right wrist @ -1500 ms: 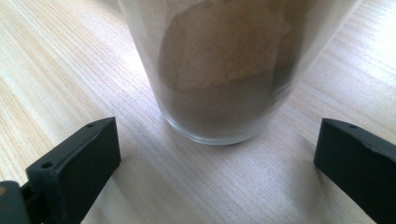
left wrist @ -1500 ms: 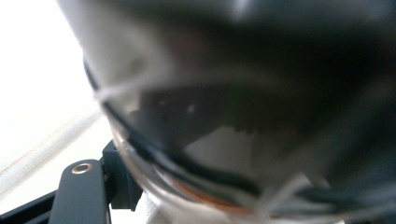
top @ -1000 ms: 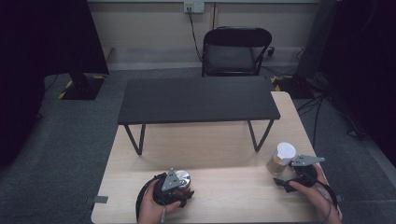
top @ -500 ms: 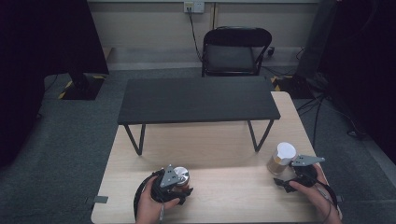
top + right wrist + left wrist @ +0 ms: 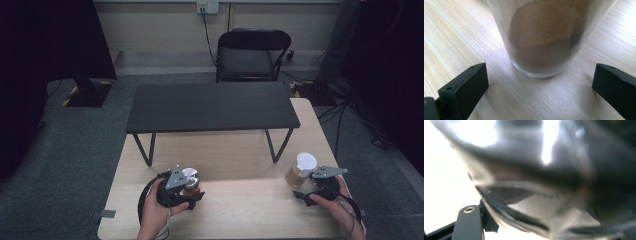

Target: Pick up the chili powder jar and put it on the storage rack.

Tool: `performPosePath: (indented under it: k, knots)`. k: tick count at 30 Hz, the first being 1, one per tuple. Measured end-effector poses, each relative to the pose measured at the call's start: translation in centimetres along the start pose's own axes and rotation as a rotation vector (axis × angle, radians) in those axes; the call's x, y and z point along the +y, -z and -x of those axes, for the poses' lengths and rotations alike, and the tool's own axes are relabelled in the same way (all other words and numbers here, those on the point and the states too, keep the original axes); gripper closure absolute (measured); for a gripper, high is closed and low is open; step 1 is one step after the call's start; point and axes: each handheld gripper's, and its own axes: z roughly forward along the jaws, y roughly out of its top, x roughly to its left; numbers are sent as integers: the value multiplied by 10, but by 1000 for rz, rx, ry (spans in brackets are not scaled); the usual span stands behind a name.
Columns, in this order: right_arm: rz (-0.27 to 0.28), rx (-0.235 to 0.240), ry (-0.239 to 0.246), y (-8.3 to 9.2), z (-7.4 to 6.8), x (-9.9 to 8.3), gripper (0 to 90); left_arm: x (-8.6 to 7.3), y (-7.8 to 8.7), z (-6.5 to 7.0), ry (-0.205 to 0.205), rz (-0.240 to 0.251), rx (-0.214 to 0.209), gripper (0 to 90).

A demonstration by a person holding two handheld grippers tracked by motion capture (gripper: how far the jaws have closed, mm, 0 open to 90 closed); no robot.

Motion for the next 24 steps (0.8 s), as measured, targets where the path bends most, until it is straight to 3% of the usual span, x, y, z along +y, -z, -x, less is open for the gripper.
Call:
performPosePath:
  k: [24]
  knots:
    - [0,0,0,0,0,0,0,68,21,-14,-39,-10,-21,305]
